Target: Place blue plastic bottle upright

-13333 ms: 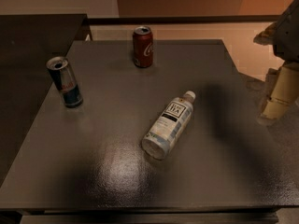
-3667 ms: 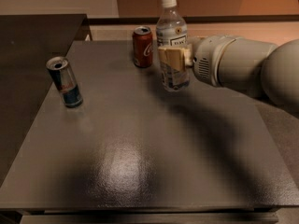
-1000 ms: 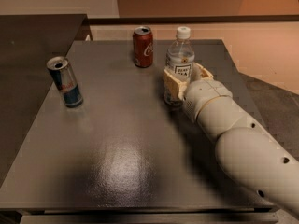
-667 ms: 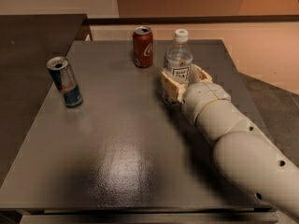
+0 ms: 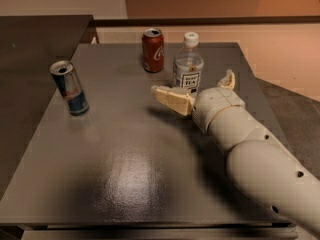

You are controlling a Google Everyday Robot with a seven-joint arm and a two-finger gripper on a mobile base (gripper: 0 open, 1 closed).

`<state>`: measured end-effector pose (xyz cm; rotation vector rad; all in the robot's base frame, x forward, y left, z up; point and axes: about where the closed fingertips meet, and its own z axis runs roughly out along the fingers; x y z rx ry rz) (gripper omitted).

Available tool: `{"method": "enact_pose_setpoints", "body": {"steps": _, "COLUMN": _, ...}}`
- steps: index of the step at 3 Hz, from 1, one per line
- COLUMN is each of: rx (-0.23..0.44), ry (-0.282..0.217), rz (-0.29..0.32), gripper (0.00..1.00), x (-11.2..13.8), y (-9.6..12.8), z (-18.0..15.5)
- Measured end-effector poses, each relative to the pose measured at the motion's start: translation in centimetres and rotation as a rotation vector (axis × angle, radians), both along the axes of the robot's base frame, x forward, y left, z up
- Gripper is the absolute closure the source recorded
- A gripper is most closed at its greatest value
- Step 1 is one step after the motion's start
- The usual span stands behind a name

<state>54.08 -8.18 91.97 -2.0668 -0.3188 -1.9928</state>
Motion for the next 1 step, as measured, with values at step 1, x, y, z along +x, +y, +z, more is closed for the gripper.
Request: {"method": "enact_pose_setpoints", "body": {"steps": 1, "rx": 0.0, "ry": 0.0, "rz": 0.0, "gripper": 0.0, "x": 0.0, "y": 0.01, "z": 0.01}}
